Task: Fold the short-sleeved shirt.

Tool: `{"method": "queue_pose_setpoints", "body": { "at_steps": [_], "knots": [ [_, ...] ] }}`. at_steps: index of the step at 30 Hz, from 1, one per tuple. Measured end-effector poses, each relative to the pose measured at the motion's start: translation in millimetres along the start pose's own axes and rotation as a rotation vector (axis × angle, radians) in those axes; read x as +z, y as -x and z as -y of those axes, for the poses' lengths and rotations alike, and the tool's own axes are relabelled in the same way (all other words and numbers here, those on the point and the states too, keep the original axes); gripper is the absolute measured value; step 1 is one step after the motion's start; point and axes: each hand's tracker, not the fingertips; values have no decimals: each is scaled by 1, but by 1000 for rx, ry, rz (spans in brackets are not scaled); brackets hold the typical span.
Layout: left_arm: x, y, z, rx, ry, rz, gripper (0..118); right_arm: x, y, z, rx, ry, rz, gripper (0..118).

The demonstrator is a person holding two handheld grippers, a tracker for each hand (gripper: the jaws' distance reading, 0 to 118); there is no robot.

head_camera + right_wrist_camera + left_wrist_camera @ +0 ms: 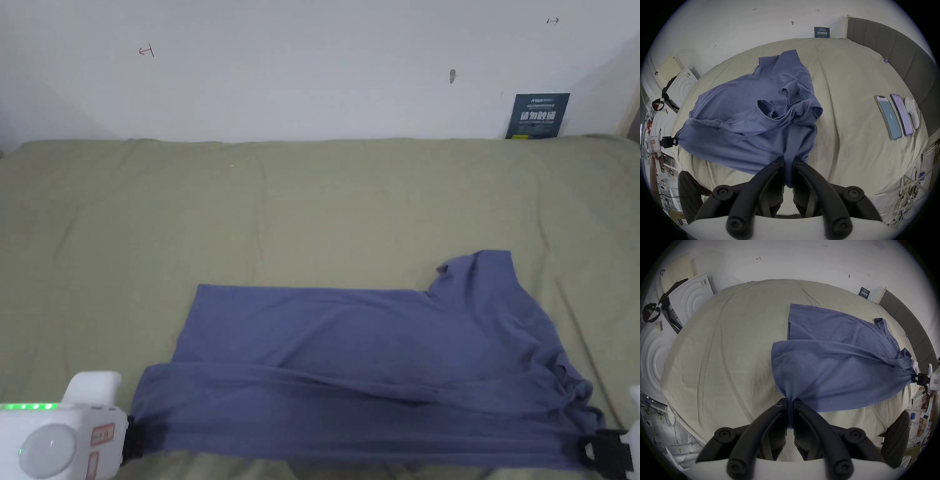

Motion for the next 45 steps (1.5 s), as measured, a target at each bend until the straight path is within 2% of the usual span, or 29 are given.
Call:
{"method": "queue_pose_setpoints", "body": {
  "at_steps": [7,13,14,15,16,17,18,19,20,22,24,25,26,27,28,29,30,32,35,40,45],
  "knots": [
    [18,-1,44,28,0,11,7,18,-7,33,-35,20,-10,11],
    [6,4,39,57,25,12,7,2,-9,32,-33,48,13,12],
    [5,3,38,47,29,10,7,0,-11,32,-35,47,12,13],
    [4,2,38,37,34,14,7,0,-11,31,-42,53,7,19],
    [3,5,39,32,31,26,15,3,-11,32,-47,33,21,46],
    [5,7,40,34,-1,41,46,8,-9,33,-28,-10,44,79],
    [7,9,40,37,-31,31,97,11,-10,34,-11,-19,54,100],
    [6,11,41,41,-28,31,118,16,-12,33,-21,-15,71,105],
    [12,19,44,101,-135,12,114,22,-14,32,-38,-35,83,105],
    [21,29,39,129,-74,44,114,41,-14,30,-55,-59,68,105],
    [43,30,28,132,-104,55,114,50,-14,24,-60,-78,76,103],
    [56,26,20,121,-108,46,113,56,-13,21,-62,-102,74,90],
    [61,24,14,105,-113,40,112,61,-12,17,-66,-137,60,70],
    [66,21,7,84,-130,36,104,64,-11,12,-73,-170,55,41],
    [50,21,8,71,-134,40,66,66,-9,7,-85,-200,45,7],
    [47,19,2,53,-140,48,9,62,-8,2,-93,-207,47,2],
    [44,14,-6,33,-142,45,0,59,-6,-4,-93,-225,38,2],
    [36,5,-22,-13,-130,4,0,56,-2,-18,-86,-216,23,2],
    [19,-3,-52,-1,-120,72,0,51,12,-39,-60,-219,27,2],
    [-33,-13,-129,-27,-149,6,0,22,13,-81,-58,-213,16,2],
    [-92,-22,-173,42,-110,-31,0,-18,9,-119,-80,-195,34,2]
  ]
}}
